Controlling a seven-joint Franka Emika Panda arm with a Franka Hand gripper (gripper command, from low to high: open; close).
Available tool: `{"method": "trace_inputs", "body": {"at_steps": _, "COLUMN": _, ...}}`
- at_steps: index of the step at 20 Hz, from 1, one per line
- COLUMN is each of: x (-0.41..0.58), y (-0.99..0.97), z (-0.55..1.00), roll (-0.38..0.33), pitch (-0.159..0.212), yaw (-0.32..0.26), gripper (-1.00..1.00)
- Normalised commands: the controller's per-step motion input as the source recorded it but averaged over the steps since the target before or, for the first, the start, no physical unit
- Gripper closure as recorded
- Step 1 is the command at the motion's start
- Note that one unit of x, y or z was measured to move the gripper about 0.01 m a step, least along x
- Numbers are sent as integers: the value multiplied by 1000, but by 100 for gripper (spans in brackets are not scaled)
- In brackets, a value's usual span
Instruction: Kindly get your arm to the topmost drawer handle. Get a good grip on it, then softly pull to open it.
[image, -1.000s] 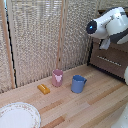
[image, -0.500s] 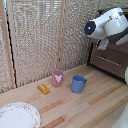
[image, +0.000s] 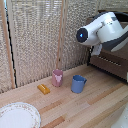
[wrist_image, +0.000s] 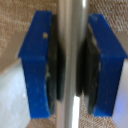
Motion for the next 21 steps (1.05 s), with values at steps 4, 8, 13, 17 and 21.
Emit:
{"method": "trace_inputs", "body": {"at_steps": 4, "x": 83, "y": -24, "z": 89, "roll": 0, "pitch": -4, "yaw": -41, "gripper": -100}}
{"method": "trace_inputs", "body": {"at_steps": 8, "x": -6, "y": 51, "z": 56, "roll": -14, "pitch": -46, "yaw": -52, "gripper": -100}}
{"method": "trace_inputs", "body": {"at_steps": 13, "x": 13, "y": 489, "z": 171, "roll": 45, "pitch": -82, "yaw": -69, "gripper": -100}}
{"method": "trace_inputs", "body": {"at_steps": 17, "x": 95, "y": 427, "z": 409, "roll": 186, "pitch": -73, "yaw": -72, "gripper": -100}}
{"method": "trace_inputs", "body": {"at_steps": 21, "x": 10, "y": 55, "z": 146, "roll": 288, "pitch": -124, "yaw": -178, "gripper": -100}}
